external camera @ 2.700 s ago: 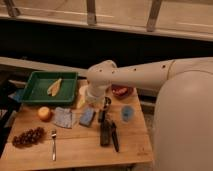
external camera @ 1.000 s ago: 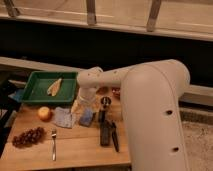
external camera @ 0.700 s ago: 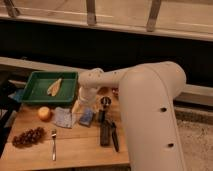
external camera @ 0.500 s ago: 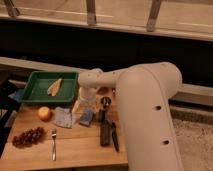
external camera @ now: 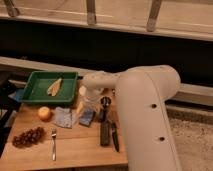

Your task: Place sponge in metal cup

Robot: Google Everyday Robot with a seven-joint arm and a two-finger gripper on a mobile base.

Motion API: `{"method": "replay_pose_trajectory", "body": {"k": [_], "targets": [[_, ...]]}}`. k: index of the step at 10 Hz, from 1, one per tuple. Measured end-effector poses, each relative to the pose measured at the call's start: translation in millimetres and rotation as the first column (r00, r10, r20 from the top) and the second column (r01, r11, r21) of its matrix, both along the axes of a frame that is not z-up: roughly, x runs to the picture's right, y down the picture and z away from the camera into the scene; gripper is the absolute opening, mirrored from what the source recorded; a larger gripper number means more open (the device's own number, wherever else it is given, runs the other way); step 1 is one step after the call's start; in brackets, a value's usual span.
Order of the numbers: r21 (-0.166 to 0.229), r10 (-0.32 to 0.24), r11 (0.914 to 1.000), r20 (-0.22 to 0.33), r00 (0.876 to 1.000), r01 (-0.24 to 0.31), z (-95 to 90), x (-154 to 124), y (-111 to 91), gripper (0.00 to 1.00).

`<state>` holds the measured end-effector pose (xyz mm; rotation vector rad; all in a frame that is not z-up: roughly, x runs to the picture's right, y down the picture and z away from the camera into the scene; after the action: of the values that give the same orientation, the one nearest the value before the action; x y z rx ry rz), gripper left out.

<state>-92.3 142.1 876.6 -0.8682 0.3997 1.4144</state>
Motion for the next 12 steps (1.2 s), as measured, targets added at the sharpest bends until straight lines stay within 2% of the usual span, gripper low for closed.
{"method": "replay_pose_trajectory", "body": {"k": [2, 4, 6, 7, 10, 12], "targets": [[0.002, 0.003, 1.0000, -0.017, 1.000, -0.003, 3.6, 4.7, 1.9, 0.65], [0.008, 0.006, 0.9999, -0.013, 1.000, -0.006, 3.4, 0.7, 1.9, 0.43], [0.005, 0.026, 0.9996, -0.010, 1.000, -0.026, 5.2, 4.5, 3.6, 0.25], [0.006, 0.039, 0.9992, 0.001, 0.999, -0.039, 5.0, 4.9, 3.6, 0.20], [0.018, 0.071, 0.9973, 0.033, 0.997, -0.072, 0.0, 4.5, 0.2, 0.20], [0.047, 0.090, 0.9946, 0.057, 0.994, -0.093, -13.8, 5.3, -11.4, 0.20]]}}
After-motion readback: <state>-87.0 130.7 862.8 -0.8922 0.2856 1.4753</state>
